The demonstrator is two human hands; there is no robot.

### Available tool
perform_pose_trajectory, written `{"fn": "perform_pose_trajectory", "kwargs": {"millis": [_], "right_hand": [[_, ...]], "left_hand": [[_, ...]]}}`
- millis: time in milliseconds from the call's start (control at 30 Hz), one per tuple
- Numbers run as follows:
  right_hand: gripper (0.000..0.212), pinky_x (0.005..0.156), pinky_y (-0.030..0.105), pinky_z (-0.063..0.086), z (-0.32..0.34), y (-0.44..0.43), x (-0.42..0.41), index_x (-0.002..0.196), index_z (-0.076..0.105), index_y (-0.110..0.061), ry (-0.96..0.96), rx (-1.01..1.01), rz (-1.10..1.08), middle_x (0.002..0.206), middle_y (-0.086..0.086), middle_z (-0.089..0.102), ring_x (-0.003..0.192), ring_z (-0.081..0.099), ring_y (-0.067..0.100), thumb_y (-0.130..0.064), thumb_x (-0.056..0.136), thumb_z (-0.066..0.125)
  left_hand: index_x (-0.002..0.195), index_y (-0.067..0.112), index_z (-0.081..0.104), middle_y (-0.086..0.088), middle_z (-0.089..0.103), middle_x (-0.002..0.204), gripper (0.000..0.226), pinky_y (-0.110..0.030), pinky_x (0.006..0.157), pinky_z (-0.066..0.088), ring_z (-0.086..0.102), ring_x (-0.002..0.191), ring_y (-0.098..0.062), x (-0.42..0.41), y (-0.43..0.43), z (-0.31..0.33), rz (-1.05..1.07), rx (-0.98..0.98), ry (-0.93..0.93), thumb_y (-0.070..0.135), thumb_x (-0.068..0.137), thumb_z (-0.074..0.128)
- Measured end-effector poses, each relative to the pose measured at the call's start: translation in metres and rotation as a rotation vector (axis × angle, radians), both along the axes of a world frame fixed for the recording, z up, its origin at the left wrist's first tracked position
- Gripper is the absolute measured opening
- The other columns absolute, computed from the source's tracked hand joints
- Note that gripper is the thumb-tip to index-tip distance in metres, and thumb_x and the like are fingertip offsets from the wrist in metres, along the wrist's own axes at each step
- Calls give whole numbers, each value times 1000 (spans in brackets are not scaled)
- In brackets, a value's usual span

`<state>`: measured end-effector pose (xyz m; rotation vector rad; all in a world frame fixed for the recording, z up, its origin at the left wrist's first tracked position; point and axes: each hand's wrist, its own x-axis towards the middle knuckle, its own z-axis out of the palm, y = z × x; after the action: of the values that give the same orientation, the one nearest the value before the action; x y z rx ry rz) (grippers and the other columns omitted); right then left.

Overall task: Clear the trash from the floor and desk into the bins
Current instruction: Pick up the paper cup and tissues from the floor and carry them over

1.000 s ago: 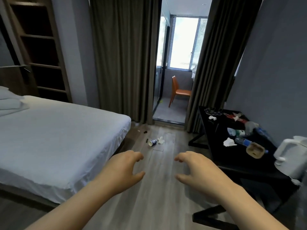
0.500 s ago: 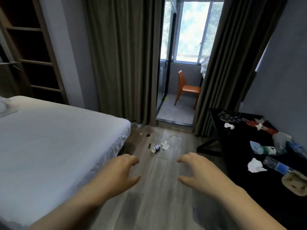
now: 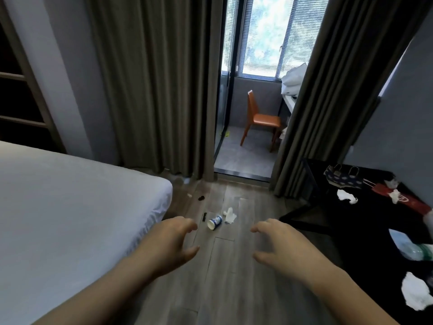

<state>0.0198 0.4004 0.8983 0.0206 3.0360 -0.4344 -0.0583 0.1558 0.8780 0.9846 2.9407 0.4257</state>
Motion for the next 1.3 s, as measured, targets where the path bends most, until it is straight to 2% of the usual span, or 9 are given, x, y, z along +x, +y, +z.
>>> {"fn": "perform_pose_trajectory", "kwargs": {"millis": [100,267,367,533,700,933,1300], "right_hand": [[55,99,29,42,-4,13,-52,134,49,-30,-46,-5,-10,126,-8,52,120,49,11,-42,82,62],[54,97,26,43,-19,49,-136,132,51,-29,-60,-17,-57,124,-10,53,116,51,9,-42,81,64],[55,95,26,45,-32,75,-196,132,50,-32,-55,-23,-68,121,-11,53,113,52,8,-43,80,64],[53,94,26,45,-46,117,-298,131,51,-31,-82,-57,-59,120,-9,54,112,53,11,-39,80,64],[46,84,22,43,-56,152,-387,126,53,-32,-111,-80,-58,115,-11,53,108,53,10,-41,81,63],[50,81,18,39,-89,169,-488,131,51,-32,-204,-98,-69,119,-11,53,109,51,8,-40,83,62],[52,95,23,43,-152,174,-633,132,50,-29,-340,-152,-259,126,-8,54,116,51,9,-44,84,62]], "left_hand": [[107,27,57,8,59,104,28,-17,72,36,54,93,-9,-57,18,-3,-28,4,-20,46,87,59],[122,30,54,11,58,115,39,-20,86,46,56,103,-7,-145,52,-15,-50,-9,-96,48,87,58],[115,29,57,10,59,109,32,-19,82,45,57,100,-8,-202,73,-23,-45,-8,-100,46,87,59],[113,26,58,8,61,111,30,-27,86,48,57,100,-9,-295,113,-27,3,-38,-161,43,88,59],[116,28,57,10,61,111,33,-21,82,46,57,99,-7,-378,143,-36,43,-69,-160,44,87,59],[117,28,57,10,61,112,37,-18,77,42,57,99,-7,-491,156,-70,40,-125,-225,47,85,60],[121,24,55,5,60,117,39,-25,85,43,56,107,-12,-691,183,-137,-114,-250,-356,43,87,57]]}}
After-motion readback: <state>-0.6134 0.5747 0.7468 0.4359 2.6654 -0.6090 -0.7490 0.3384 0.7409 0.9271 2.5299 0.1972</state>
